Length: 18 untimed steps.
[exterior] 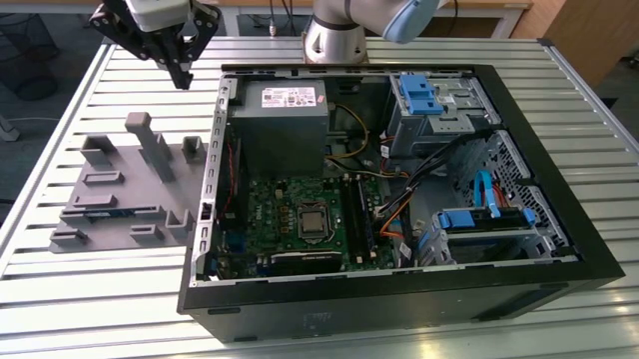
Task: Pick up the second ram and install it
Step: 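Reach for the second ram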
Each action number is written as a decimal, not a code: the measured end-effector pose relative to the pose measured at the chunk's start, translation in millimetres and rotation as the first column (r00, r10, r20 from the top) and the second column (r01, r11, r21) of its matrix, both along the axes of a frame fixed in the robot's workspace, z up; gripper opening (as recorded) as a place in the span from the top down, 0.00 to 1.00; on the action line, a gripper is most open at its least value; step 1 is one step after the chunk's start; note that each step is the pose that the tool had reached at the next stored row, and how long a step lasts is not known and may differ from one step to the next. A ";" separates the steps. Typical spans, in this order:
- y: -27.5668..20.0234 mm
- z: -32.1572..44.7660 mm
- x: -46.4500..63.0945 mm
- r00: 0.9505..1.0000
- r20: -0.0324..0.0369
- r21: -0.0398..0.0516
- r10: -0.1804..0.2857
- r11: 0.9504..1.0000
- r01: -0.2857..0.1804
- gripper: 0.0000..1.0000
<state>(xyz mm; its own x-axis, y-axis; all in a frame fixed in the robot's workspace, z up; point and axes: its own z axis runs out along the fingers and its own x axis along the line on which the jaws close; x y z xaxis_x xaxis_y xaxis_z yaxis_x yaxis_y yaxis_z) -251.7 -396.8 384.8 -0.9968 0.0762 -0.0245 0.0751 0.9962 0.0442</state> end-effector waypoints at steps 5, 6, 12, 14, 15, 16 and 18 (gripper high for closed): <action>0.0 -0.4 -3.1 1.000 0.000 0.000 0.000 1.000 0.000 0.89; 0.0 -0.4 -3.9 1.000 0.000 0.000 0.000 1.000 0.000 0.89; 0.0 -0.8 -8.1 1.000 0.000 0.000 0.000 1.000 0.000 0.89; 0.0 -0.9 -9.4 1.000 0.000 0.000 0.000 1.000 0.000 0.89; 0.0 -0.9 -10.1 1.000 0.000 0.000 0.000 1.000 0.000 0.89; 0.0 -1.0 -10.7 1.000 0.000 0.000 0.000 1.000 0.000 0.89; 0.0 -1.1 -12.0 1.000 0.000 0.000 0.000 1.000 0.000 0.89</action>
<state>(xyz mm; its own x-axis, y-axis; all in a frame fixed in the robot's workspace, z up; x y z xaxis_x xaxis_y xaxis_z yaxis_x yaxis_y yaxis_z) -263.7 -396.8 383.7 -0.9968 0.0762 -0.0244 0.0751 0.9962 0.0442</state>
